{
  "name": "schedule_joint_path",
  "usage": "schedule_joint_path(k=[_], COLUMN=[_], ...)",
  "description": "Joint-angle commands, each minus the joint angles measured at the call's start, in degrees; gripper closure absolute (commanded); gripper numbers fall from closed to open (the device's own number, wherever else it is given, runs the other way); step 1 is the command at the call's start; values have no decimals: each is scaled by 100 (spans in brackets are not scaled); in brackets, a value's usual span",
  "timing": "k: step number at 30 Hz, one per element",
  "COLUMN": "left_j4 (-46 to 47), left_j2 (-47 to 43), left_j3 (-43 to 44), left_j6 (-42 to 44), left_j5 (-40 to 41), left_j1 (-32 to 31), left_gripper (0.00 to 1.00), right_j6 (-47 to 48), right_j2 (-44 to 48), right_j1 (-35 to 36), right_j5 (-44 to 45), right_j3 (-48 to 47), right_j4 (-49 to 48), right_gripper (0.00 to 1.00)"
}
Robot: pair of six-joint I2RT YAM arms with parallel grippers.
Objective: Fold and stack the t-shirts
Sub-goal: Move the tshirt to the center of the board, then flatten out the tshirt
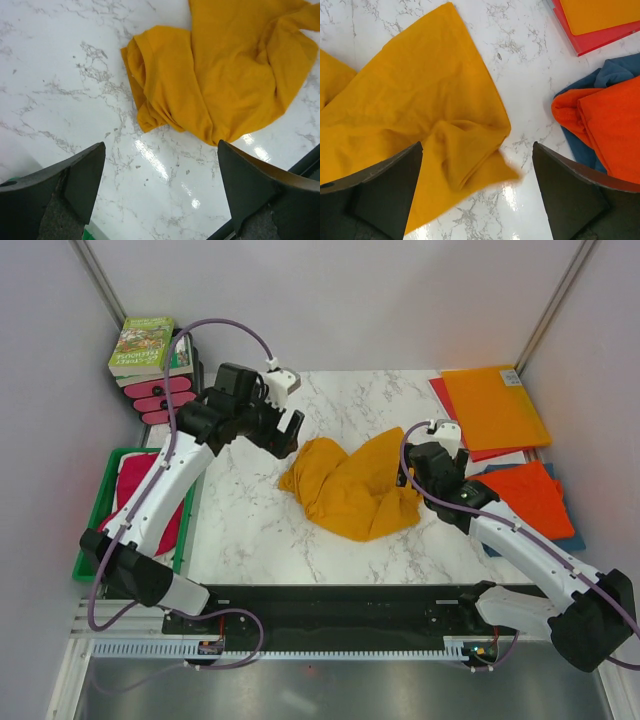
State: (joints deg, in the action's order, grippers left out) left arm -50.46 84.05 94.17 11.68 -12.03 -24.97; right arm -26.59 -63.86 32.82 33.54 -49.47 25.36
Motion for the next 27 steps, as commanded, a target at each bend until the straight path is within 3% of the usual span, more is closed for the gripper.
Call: schedule_joint_path(k=[1, 7, 12, 16, 21, 27], left_j4=[844, 1204, 1407, 1565, 1591, 1671], left_j2=[-653, -1127, -1374, -1409, -1453, -1602], left_j3=[-625, -1899, -2955, -3203, -3300, -3431], left_j6=[-156, -378, -298, -508, -553, -474], left_j5=[429, 334, 167, 131, 70, 105], left_j1=[229, 1371, 1372, 1372, 1372, 1372], left_gripper=[0, 1, 3, 3, 4, 3], right_j6=[-57, -250, -837, -1943, -2298, -2272], right_j2=[92, -179, -469, -733, -839, -1172], right_j1=[32, 32, 32, -12, -398, -1067], right_j5=[232, 215, -40, 29, 258, -66], right_j3=[-282, -317, -98, 192, 316, 289], right_j4=[30, 276, 346, 329, 214, 180], right_gripper=[2, 2, 11, 19, 29, 30])
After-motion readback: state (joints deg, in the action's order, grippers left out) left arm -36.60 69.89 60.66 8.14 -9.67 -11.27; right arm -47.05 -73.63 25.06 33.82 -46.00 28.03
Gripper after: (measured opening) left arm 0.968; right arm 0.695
